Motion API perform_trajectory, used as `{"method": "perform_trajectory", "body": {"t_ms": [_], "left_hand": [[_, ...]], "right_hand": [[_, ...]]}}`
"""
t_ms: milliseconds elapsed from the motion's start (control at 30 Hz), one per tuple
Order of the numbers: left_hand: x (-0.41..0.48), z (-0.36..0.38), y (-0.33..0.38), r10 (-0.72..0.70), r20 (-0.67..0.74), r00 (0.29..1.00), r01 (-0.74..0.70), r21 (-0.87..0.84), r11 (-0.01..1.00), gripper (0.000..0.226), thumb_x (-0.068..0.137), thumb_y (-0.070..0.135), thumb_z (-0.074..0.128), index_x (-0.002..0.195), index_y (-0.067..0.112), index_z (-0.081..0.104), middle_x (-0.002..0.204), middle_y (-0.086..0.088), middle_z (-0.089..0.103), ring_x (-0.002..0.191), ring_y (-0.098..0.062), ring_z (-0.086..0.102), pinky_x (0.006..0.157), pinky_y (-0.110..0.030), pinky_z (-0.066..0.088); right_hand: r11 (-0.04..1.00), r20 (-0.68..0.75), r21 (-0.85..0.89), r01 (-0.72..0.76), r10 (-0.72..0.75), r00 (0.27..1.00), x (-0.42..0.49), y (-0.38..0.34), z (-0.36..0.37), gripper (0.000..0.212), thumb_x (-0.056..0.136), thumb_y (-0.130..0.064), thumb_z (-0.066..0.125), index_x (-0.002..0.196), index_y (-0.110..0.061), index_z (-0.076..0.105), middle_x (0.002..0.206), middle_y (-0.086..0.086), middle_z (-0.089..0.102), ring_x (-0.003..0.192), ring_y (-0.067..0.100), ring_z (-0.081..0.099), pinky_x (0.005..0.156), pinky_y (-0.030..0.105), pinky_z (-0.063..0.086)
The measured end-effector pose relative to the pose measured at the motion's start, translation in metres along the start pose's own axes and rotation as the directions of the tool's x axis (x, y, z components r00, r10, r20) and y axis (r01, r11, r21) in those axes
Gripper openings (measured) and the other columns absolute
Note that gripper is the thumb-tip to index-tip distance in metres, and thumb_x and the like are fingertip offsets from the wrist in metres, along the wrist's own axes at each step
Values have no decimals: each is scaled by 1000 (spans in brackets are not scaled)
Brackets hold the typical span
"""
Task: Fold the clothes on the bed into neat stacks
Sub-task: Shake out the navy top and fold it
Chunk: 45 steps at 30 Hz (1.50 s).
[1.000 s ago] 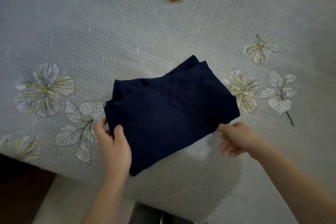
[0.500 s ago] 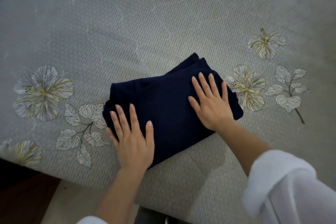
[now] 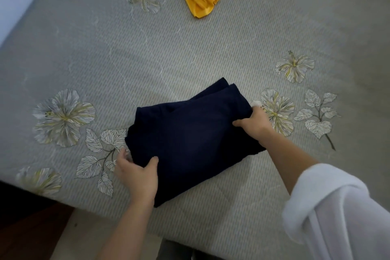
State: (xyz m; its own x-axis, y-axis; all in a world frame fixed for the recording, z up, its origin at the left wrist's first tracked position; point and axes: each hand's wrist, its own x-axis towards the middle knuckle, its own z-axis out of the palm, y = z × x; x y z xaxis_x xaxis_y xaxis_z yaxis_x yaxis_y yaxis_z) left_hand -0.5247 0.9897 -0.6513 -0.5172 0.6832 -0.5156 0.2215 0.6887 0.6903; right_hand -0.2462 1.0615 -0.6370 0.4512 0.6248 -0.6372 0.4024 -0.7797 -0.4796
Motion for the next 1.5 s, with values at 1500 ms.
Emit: {"method": "perform_trajectory", "body": {"t_ms": [1500], "left_hand": [[-539,56,110,214,951,225,-492,-78,867,15,83,16,66,95,24,68,90,-1,74,84,-20,70,65,-30,53]], "right_hand": [[642,-364,757,120,263,893,-505,426,-371,15,88,-13,64,102,-17,64,102,5,70,92,23,66,67,32,50]]}}
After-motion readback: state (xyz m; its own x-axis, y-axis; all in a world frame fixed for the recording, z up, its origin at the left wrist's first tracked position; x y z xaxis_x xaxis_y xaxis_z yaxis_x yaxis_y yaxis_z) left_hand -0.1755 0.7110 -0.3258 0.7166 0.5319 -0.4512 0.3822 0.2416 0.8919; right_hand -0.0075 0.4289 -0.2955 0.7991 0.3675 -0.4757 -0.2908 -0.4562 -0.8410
